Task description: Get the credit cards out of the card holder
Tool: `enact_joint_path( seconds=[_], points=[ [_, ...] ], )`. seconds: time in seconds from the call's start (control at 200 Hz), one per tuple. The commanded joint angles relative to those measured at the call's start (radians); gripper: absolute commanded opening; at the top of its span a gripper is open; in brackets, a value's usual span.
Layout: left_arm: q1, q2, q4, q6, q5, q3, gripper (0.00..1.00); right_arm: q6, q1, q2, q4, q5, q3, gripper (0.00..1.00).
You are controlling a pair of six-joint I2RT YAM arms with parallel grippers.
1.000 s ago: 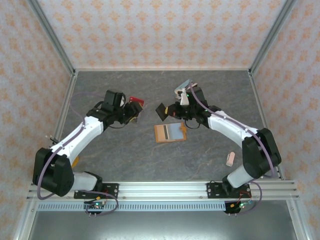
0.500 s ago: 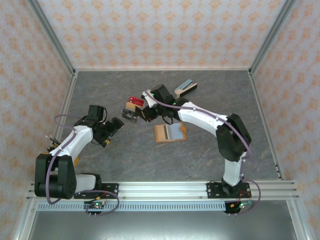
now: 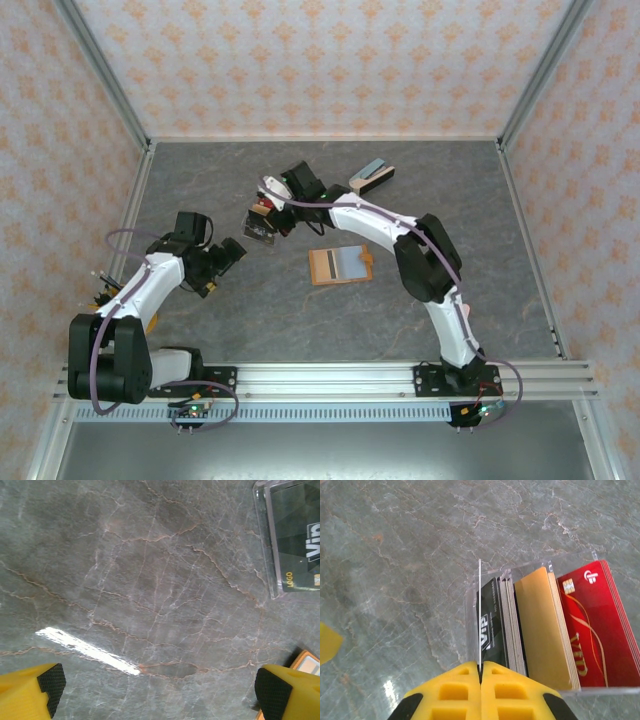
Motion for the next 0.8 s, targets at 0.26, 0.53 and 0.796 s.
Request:
enact_joint_path(
  seconds=[0.26, 0.53, 0.796],
  points=[
    [0.008, -0.017, -0.055, 0.022, -0.039, 0.028, 1.0, -0.093, -0.001, 0.082, 0.001, 0.025, 0.089, 0.0],
    [0.007, -0.018, -0.054, 0.029, -0.022, 0.03, 1.0, -0.048, 0.0, 0.108, -0.062, 0.01, 0.154, 0.15],
    [0.007, -0.017, -0.049, 0.037, -0.001, 0.031, 1.0, -0.001, 0.0, 0.06, -0.1, 0.029, 0.161, 0.29]
  ],
)
